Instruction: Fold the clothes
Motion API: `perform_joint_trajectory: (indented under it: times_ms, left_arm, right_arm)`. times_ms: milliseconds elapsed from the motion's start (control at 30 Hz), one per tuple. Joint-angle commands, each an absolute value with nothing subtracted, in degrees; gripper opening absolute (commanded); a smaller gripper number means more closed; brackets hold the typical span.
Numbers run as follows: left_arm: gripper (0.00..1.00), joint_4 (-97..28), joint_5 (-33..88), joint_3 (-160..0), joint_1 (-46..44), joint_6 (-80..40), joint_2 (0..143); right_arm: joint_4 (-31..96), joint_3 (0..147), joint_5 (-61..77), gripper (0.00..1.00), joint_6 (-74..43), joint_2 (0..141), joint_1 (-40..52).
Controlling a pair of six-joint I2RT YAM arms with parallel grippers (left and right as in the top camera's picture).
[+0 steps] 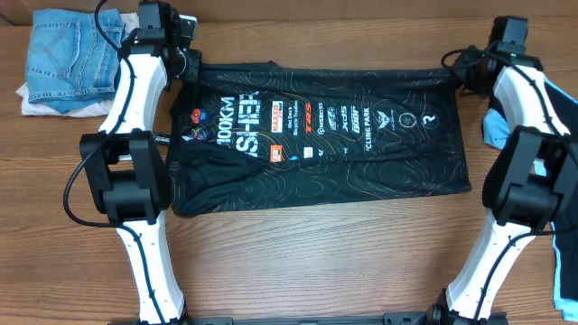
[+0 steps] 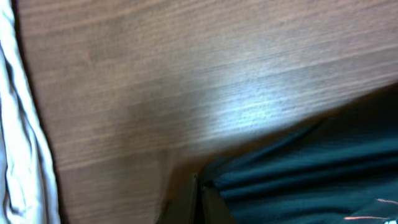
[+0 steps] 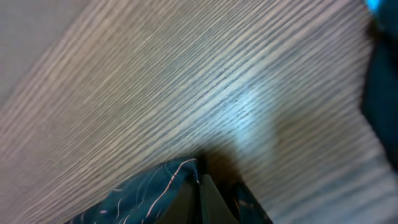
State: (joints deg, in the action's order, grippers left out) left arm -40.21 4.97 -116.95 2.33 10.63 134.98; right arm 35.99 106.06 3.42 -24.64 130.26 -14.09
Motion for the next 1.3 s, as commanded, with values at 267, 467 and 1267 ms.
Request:
perform_joint_trajectory:
  times_ms: [267,467,1267]
  left_arm:
    - [0.04,-52.4,1.6,-117.9,4.2,8.1,133.3]
    - [0.04,-57.4,1.0,-117.9,4.3,7.6,133.3]
    - [0.18,-71.6,-3.6,-117.9,4.5,7.3,133.3]
  right_arm:
    - [44.8,106.6,2.7,0.04,-25.6,126.3,-17.2]
    - [48.6,106.6,2.6,0.04,-25.8,124.2,-17.3]
    - [59.0,106.6,0.9,0.17,-28.1,124.2,-19.1]
